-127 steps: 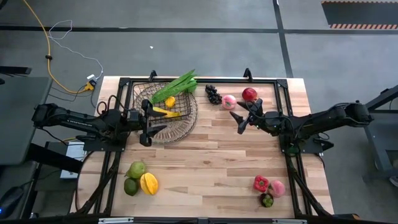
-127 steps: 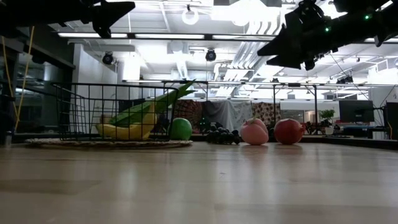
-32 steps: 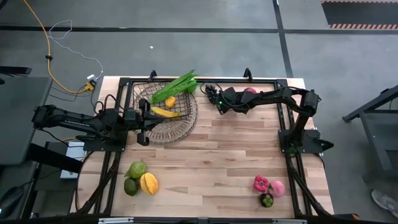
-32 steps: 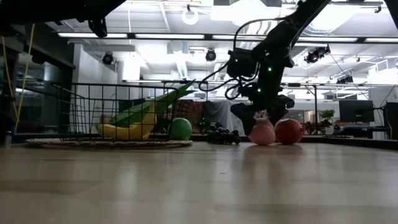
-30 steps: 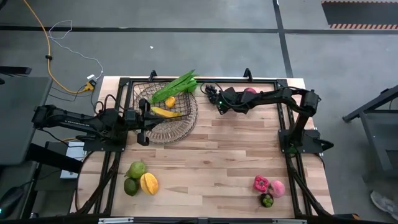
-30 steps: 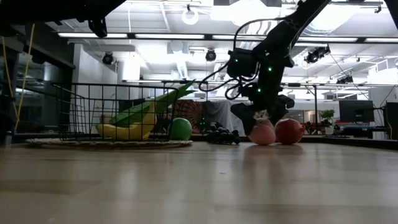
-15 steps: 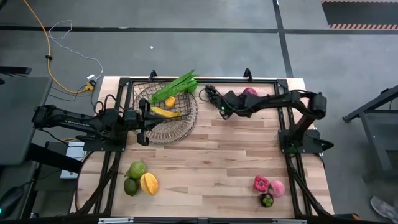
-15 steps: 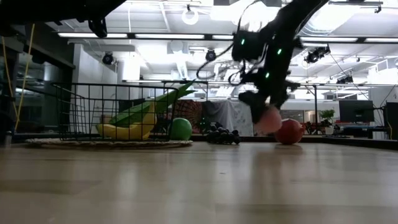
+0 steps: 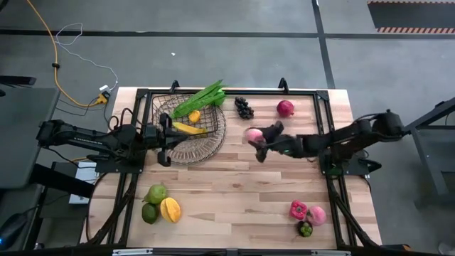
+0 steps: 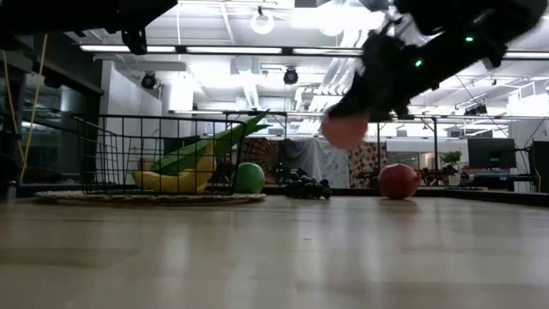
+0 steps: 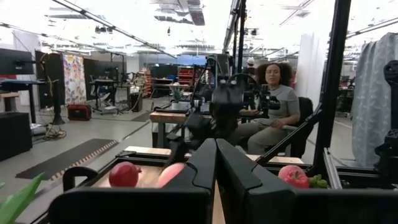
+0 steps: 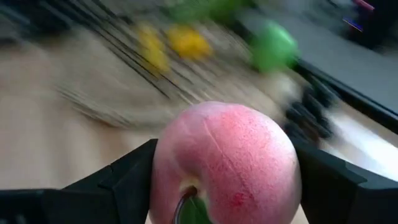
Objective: Build produce basket
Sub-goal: Put the top peach into the wire basket
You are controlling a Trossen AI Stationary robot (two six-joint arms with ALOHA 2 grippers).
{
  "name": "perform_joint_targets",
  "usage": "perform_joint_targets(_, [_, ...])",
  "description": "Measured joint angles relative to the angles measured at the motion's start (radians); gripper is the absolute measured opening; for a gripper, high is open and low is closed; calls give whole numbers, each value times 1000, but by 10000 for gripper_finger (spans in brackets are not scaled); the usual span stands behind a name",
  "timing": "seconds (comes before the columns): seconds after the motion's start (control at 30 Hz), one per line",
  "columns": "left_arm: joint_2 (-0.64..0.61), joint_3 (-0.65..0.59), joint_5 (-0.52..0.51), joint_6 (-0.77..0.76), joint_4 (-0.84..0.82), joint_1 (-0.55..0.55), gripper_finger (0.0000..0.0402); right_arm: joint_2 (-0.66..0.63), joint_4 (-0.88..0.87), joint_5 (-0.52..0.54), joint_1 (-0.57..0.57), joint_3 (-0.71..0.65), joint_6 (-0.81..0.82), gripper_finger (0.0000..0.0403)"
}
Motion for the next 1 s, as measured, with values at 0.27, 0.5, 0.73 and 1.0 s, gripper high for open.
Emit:
perform_joint_targets(0.27, [0, 0, -28, -1, -4, 0, 0, -60, 479, -331, -56, -125, -196, 296])
perform_joint_targets(0.5, [4, 0, -24, -19, -18, 0, 0, -59, 475, -395, -71, -125, -235, 296])
perform_joint_targets(0.73, [4, 0, -28, -18, -19, 0, 0, -59, 489, -397, -71, -125, -239, 296])
perform_joint_targets(1.0, [4, 0, -78, -19, -20, 0, 0, -59, 476, -397, -71, -125, -216, 296])
